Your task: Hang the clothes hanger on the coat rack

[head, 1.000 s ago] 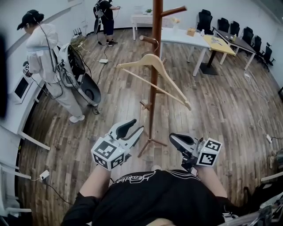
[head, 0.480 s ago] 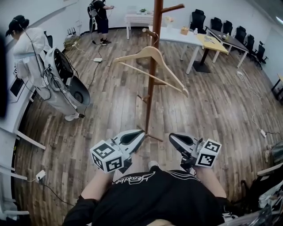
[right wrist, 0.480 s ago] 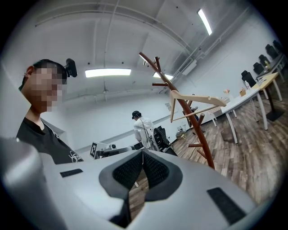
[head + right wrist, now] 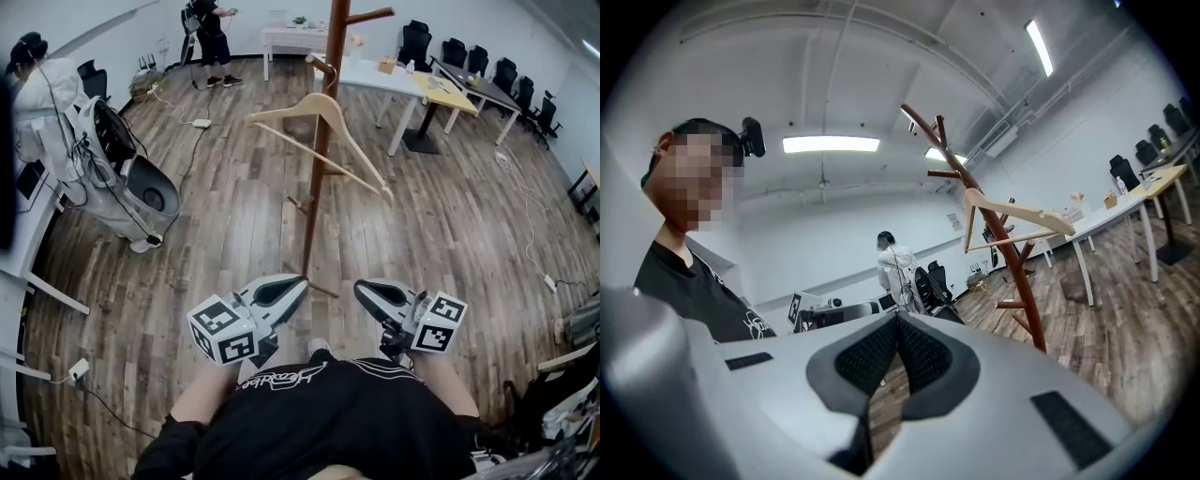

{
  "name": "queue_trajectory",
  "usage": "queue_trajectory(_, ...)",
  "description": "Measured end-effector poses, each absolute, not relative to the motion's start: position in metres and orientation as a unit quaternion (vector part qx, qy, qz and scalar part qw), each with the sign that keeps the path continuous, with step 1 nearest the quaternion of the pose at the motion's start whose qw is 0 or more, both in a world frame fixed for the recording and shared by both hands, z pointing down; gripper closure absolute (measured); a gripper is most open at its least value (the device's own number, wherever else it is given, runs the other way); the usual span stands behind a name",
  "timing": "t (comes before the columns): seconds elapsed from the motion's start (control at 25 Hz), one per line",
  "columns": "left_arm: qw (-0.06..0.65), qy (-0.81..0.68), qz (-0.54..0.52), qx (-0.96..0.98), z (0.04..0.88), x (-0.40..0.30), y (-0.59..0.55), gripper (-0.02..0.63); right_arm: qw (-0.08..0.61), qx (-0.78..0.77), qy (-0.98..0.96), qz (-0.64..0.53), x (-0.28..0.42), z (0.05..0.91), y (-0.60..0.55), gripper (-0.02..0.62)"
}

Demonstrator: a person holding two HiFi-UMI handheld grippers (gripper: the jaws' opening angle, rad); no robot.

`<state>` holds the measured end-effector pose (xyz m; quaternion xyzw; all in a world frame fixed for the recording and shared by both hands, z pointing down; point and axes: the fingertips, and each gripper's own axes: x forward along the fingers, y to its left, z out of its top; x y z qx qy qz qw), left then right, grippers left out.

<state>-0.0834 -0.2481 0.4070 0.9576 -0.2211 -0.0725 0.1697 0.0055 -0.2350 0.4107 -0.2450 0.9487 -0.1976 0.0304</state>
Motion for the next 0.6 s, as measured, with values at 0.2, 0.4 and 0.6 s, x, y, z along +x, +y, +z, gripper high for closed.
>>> queue_trajectory(0.2, 0.167, -0.215, -0.072, 0.960, 0.406, -0.079, -0.248, 0.600, 0.031, -0.247, 0.949, -0.194, 0.009, 0.409, -0.237, 0.557)
queue_trajectory(0.4, 0.165, -0.210, -0.064, 0.962, 0.404, -0.070, -0.250, 0.600, 0.032, -0.245, 0.950, -0.193, 0.014, 0.408, -0.238, 0.557)
queue_trajectory(0.6, 0.162, -0.208, -0.059, 0.963, 0.402, -0.061, -0.257, 0.600, 0.036, -0.247, 0.949, -0.191, 0.023, 0.403, -0.246, 0.557)
